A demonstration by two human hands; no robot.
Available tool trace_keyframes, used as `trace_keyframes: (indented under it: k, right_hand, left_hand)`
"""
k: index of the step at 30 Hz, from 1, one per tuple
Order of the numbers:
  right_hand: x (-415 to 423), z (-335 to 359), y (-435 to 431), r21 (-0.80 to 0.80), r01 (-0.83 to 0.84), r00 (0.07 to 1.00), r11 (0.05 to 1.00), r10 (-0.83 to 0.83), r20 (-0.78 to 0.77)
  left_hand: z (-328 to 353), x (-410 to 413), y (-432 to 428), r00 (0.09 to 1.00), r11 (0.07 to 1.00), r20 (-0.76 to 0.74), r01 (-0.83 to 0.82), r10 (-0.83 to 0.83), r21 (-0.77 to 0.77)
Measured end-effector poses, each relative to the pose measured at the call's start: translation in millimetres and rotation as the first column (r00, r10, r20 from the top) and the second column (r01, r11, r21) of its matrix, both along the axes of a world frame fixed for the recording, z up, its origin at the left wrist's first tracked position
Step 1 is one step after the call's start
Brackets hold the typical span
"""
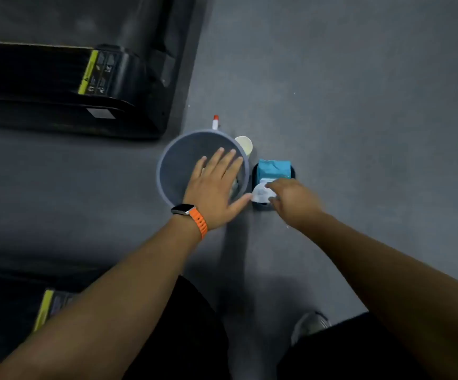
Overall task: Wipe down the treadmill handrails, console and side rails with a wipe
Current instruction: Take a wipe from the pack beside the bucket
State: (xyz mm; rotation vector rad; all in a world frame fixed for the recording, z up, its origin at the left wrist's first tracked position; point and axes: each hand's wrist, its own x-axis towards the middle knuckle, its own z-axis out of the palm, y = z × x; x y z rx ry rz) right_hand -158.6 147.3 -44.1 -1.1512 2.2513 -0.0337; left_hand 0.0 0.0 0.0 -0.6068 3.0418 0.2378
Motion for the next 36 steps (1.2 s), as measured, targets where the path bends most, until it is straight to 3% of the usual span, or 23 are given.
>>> trace_keyframes:
  k: [6, 10, 14, 19, 23, 26, 31, 36]
  right_hand:
    - [-7.2, -75.4, -32.9, 0.133, 0.064, 0.989, 0.989, -0.045, -0.143]
    - [-14.9, -65.2, -26.1, 0.045, -0.040, 0.953, 0.998, 0.051, -0.298]
    - [-24.0, -15.2, -8.4, -0.065, 0.040, 0.968, 0.997, -0.055, -0.246]
    - [-23.2, 128.2, 12.7, -0.231, 0.208, 0.977, 0.950, -0.212, 0.005]
    - [-8.4, 288.6, 19.2, -0.337, 0.353, 0.935, 0.873, -0.310, 0.174]
    - [8.1, 414.3, 17.5, -0.321, 0.354, 0.929, 0.879, -0.290, 0.232]
    - [38.9, 597.4, 9.5, -0.260, 0.261, 0.952, 0.930, -0.204, 0.226]
    - [79.3, 711.0, -9.3, -0.270, -0.043, 0.993, 0.962, 0.071, 0.096]
  left_hand:
    - [-11.8, -18.0, -11.9, 0.997, 0.998, -0.078, 0.018, -0.022, -0.053]
    - [-4.1, -10.5, -14.1, 0.996, 0.999, -0.092, -0.010, 0.007, -0.034]
    - [24.2, -5.4, -8.8, 0.997, 0.997, -0.046, -0.068, 0.069, 0.029]
    - [133.4, 8.8, -0.5, 0.987, 0.979, -0.048, -0.149, 0.156, 0.136]
    - [270.4, 23.3, 2.7, 0.981, 0.969, -0.066, -0.170, 0.184, 0.178]
    - [378.8, 42.9, 1.4, 0.975, 0.963, -0.069, -0.195, 0.211, 0.188]
    - [547.5, 93.0, -0.9, 0.960, 0.948, -0.053, -0.263, 0.277, 0.181]
    - [655.3, 149.8, 1.8, 0.926, 0.925, -0.078, -0.359, 0.369, 0.123]
